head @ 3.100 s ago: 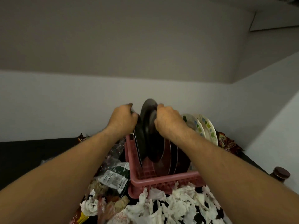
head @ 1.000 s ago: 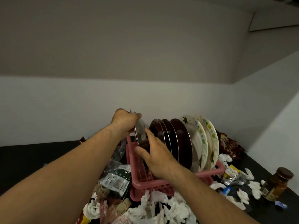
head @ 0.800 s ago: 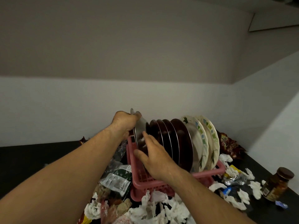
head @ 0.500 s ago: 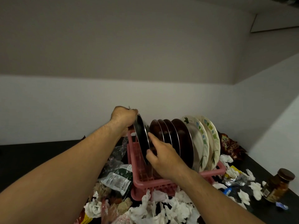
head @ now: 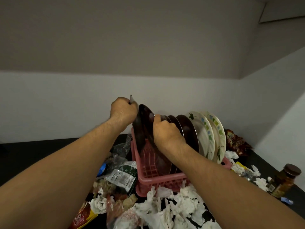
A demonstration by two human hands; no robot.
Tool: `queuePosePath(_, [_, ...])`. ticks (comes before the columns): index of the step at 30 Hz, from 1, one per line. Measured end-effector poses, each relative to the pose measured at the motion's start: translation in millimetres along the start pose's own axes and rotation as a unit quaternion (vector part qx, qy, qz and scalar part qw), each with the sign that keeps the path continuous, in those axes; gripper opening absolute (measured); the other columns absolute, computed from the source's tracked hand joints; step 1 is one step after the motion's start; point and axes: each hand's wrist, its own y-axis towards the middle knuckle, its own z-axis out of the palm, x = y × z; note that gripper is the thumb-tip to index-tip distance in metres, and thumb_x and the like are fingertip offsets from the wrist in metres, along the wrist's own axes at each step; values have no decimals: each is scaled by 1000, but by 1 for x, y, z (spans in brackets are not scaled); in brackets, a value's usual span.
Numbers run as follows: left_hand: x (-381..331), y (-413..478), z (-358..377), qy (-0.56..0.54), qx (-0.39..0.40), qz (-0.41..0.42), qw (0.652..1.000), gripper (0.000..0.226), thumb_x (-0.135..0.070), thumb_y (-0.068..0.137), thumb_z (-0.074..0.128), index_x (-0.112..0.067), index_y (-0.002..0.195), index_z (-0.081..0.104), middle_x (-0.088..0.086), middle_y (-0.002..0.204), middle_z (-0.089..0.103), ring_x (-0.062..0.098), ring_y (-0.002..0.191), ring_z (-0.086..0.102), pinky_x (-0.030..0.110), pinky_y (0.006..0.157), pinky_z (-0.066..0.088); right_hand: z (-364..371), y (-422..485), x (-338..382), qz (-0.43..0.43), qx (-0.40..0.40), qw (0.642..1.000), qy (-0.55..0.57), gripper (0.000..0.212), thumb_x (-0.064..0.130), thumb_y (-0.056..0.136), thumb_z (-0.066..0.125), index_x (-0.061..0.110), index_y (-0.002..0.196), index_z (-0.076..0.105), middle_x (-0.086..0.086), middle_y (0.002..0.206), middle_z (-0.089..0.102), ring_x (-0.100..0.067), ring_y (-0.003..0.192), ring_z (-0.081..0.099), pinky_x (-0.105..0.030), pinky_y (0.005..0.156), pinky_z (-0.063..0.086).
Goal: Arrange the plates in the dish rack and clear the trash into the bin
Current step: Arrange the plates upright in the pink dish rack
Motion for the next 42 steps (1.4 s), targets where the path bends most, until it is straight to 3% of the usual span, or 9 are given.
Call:
queuePosePath(6, [3, 1, -3, -5, -2, -8, 1000, 44, -28, 99, 47, -14, 58, 47, 0, 56, 45, 12, 44, 43, 15, 34, 29, 20, -2, 2, 45, 20, 999, -1, 56, -2, 91, 53, 3, 142, 30, -16, 95, 62, -29, 83, 63, -32, 58, 42])
queuePosePath(13, [2, 3, -1, -31, -2, -20, 999, 41, -29, 99, 48, -12, 62, 53, 2, 61, 52, 14, 50, 52, 20, 44, 38, 14, 3, 7, 92, 75, 993, 8, 81, -5, 84, 63, 10, 150, 18, -14, 104, 62, -32, 98, 64, -37, 66, 53])
queuePosePath(17, [1, 0, 6, -34, 1, -19, 999, 39, -28, 98, 49, -11, 64, 56, 3, 63, 56, 14, 51, 55, 19, 45, 41, -5, -2, 6, 72, 117, 990, 7, 63, 1, 85, 66, 10, 140, 36, -12, 111, 61, -29, 99, 63, -38, 78, 57])
queuePosePath(20, [2, -6, 12, -22, -1, -9, 1000, 41, -27, 98, 49, -12, 59, 53, 0, 57, 52, 10, 42, 48, 15, 34, 33, -18, -6, 2, 53, 130, 990, -13, 49, 6, 88, 64, 12, 132, 45, -9, 109, 61, -26, 94, 64, -41, 81, 57])
queuePosePath(26, [12, -28, 35, 20, 11, 27, 999, 47, -25, 94, 50, -13, 49, 46, 0, 49, 48, 13, 41, 43, 20, 39, 28, -25, -12, -5, 21, 98, 993, -63, 20, 15, 95, 56, 16, 114, 59, -2, 90, 62, -19, 78, 61, -32, 62, 48])
queuePosePath(29, [22, -39, 46, 24, 18, 26, 999, 46, -25, 94, 50, -14, 50, 49, -1, 47, 49, 10, 39, 43, 19, 37, 28, -25, -12, -7, 8, 98, 992, -80, 18, 16, 96, 54, 16, 113, 60, 0, 84, 58, -16, 70, 56, -29, 54, 41])
queuePosePath(35, [30, -51, 56, 45, 24, -4, 999, 40, -21, 92, 51, -13, 53, 53, 1, 51, 51, 13, 43, 46, 22, 42, 30, -23, -13, -17, -8, 98, 994, -48, 32, 21, 99, 49, 18, 131, 52, -4, 102, 60, -20, 82, 56, -33, 63, 45])
queuePosePath(38, [25, -52, 56, 68, 49, -8, 996, 31, -20, 92, 51, -7, 65, 60, 5, 59, 57, 15, 49, 52, 23, 42, 33, -21, -13, -23, -19, 94, 995, -37, 39, 26, 101, 46, 21, 139, 46, -4, 109, 61, -20, 83, 55, -33, 65, 46])
queuePosePath(42, [17, -50, 56, 106, 82, -8, 991, 26, -18, 90, 55, -7, 67, 58, 3, 60, 57, 13, 48, 52, 20, 36, 32, -21, -14, -30, -37, 89, 995, -37, 46, 33, 102, 44, 24, 147, 38, -5, 123, 61, -24, 102, 62, -35, 73, 50])
